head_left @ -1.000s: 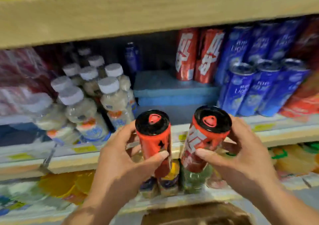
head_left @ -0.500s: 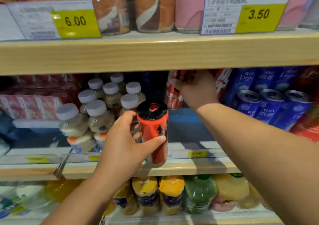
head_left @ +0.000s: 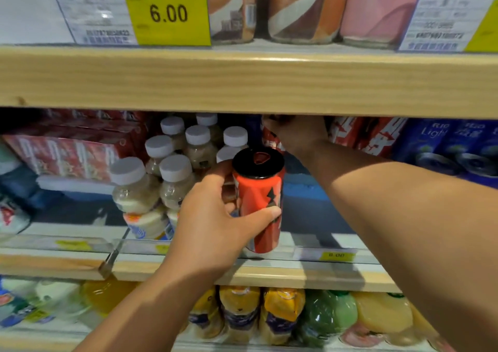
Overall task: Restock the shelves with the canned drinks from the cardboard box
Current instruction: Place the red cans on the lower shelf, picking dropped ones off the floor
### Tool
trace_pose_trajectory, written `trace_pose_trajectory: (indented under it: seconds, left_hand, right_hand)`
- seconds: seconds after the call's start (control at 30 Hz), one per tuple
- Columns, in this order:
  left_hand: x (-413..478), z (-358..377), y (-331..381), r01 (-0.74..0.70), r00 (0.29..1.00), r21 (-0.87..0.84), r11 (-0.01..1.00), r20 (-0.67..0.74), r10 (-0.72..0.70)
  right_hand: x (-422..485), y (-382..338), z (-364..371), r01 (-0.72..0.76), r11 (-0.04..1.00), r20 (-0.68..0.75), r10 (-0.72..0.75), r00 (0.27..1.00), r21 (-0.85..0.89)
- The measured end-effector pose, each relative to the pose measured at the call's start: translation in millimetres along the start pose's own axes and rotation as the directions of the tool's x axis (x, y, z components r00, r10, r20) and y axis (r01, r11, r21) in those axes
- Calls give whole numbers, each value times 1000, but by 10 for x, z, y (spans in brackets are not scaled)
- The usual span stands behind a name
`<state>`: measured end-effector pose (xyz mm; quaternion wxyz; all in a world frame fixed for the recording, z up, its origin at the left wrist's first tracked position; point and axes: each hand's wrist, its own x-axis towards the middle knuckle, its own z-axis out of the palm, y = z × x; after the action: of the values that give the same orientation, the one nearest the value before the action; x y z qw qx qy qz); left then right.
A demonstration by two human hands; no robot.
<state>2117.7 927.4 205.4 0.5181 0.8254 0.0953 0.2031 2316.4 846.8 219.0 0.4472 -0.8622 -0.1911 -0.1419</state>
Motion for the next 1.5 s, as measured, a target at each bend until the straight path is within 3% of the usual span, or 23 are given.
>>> trace_pose_trajectory:
  seconds: [0.23,0.33,0.4,0.43,0.53,0.63,0.7,0.87,1.0,1.23,1.37,1.5]
  left_hand:
    - [-8,-25,116,-20,1000,49,999,14,19]
    - [-1,-5,226,-47,999,83,995,30,45]
    - [22,24,297,-65,997,105,992,49,60]
    - [34,43,320,-70,996,107,992,61,63]
    - [79,106,348,-82,993,131,988,93,70]
    - [152,160,384,-86,991,192,978,118,64]
    - [213,181,377,-87,990,201,976,125,63]
    - [313,175,255,-4,982,199,980,183,-34]
    - [327,84,171,-22,980,257,966,198,-30]
    - [278,-18,88,-82,947,358,930,319,-40]
    - [241,-34,103,-105,942,361,927,334,-23]
    - [196,-7,125,-93,936,335,938,351,-33]
  right_hand:
    - [-406,-158,-393,-87,991,110,75,991,106]
    - [-893,-141,-745,-82,966,361,-12,933,244]
    - [-1227,-215,-871,-28,984,570,-78,818,174]
    - [-1327,-223,-878,-25,986,595,-78,800,163]
    - [-1407,-212,-822,-44,990,396,-11,918,130]
    - [-1312,-168,-757,-36,998,228,25,973,42]
    - [-1141,-128,-720,-84,995,95,78,992,53]
    - [-543,86,-550,-221,958,-173,190,966,-182]
    - [-353,105,-404,-314,895,-239,245,940,-318]
    - [-304,10,-227,-371,912,-331,301,894,-173]
    - [-345,-33,-183,-393,890,-372,293,881,-231]
    - [-402,-41,-158,-421,900,-379,354,855,-111]
